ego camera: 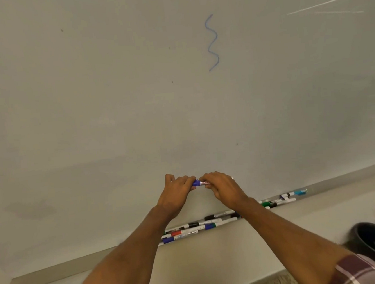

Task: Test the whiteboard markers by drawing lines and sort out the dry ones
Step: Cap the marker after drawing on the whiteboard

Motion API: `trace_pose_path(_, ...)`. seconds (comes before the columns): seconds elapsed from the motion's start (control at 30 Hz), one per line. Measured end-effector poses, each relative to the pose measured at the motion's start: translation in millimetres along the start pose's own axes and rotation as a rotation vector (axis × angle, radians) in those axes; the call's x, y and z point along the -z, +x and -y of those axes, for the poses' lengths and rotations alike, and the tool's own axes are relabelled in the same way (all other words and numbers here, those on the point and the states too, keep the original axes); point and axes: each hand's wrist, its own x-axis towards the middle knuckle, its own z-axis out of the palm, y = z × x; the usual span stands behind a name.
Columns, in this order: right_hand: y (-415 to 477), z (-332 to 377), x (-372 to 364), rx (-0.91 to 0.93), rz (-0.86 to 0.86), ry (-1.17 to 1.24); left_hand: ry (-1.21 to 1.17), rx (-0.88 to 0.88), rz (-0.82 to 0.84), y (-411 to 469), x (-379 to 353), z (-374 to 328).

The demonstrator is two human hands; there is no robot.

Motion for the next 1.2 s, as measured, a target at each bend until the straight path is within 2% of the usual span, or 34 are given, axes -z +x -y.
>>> trace_pose_path(0.43,-70.1,-23.7,-17.3,-0.221,0.038,-0.001,-0.129,-0.040,0.122,-11.1,-49.8,-47.7)
trace_pose_path(0.53,-94.9,-43.7,-21.4,-0.202,0.019,-0.079,-0.142,-0.047,0.193,-11.1,-67.5,-71.7)
trace_pose_path(0.63,-117.6,-65.5,-19.4,-0.212,0.021,-0.082,-0.223,-0.064,0.190,-6.3,-86.4,-98.9)
trace_pose_path(0.77,-137.6,-109.0,-10.0,-0.214,-0.005,-0.106,-0.322,-0.065,0.243,15.4,-111.5,-129.9)
trace_pose_path(1.03,-159.4,-230.5,25.2,-0.309,0.002,-0.224,-0.319,-0.036,0.387,106.4,-158.1,-206.5)
trace_pose_path(1.2,-171.1,-318.2,48.7,-0.331,0.024,-0.224,-0.373,-0.014,0.402,165.0,-200.5,-262.1)
